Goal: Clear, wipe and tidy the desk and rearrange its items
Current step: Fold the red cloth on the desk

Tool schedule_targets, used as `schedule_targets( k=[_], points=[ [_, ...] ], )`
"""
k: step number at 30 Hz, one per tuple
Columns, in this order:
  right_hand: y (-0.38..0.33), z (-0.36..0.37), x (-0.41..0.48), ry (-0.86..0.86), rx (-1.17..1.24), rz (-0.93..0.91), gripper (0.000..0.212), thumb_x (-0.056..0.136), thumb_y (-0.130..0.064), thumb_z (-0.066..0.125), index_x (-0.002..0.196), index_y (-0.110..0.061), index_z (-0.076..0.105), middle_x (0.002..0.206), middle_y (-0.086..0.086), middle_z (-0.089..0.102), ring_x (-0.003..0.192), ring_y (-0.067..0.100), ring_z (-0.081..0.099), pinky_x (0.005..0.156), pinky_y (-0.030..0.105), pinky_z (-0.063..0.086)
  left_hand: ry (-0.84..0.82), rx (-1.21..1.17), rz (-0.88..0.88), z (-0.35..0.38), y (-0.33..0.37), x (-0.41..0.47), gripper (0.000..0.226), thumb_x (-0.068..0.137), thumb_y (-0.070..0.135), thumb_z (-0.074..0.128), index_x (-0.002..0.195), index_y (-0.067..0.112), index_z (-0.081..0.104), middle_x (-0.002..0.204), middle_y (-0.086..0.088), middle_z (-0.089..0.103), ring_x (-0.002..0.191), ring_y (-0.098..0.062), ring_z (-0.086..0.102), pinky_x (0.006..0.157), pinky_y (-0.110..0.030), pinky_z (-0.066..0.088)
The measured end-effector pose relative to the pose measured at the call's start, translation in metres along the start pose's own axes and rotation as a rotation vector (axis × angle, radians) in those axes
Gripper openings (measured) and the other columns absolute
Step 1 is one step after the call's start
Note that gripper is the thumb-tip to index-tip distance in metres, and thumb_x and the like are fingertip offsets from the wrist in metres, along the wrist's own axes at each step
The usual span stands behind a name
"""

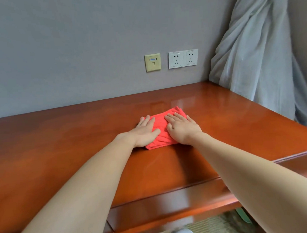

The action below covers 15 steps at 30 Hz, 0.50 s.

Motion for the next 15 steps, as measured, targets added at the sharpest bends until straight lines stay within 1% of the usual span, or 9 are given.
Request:
schedule_targets(
  k=[3,9,15],
  points=[
    [-0.002,-0.001,-0.028,-0.003,-0.006,-0.010,0.055,0.102,-0.033,0.016,0.157,-0.025,0.016,0.164,-0.009,0.009,0.150,0.010,0.001,0.122,0.042,-0.002,0.022,0.044,0.003,0.012,0.010,-0.023,0.062,0.105,0.041,0.021,0.158,0.021,-0.004,0.165,0.000,-0.015,0.150,-0.017,-0.018,0.122,-0.042,-0.004],
    [-0.007,-0.002,-0.079,0.011,-0.015,-0.033,0.055,0.102,-0.033,0.015,0.157,-0.024,0.015,0.164,-0.008,0.008,0.151,0.010,0.000,0.122,0.042,-0.003,0.062,0.083,-0.031,0.034,0.024,-0.066,0.063,0.104,0.047,0.019,0.159,0.024,-0.002,0.165,0.002,-0.013,0.151,-0.016,-0.017,0.120,-0.051,-0.011],
    [-0.009,-0.004,-0.112,0.005,-0.008,-0.013,0.055,0.102,-0.033,0.016,0.156,-0.024,0.016,0.164,-0.009,0.008,0.151,0.010,0.001,0.122,0.041,-0.001,0.063,0.051,-0.021,0.044,0.035,-0.089,0.063,0.104,0.049,0.020,0.159,0.025,0.001,0.165,0.005,-0.013,0.150,-0.014,-0.017,0.120,-0.054,-0.010]
  ],
)
Point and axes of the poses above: each hand's wrist, its own x-axis towards the middle knuckle, its own z-axis out of the palm, y = z × x, the point moved 2 cm from there along x, towards the middle knuckle
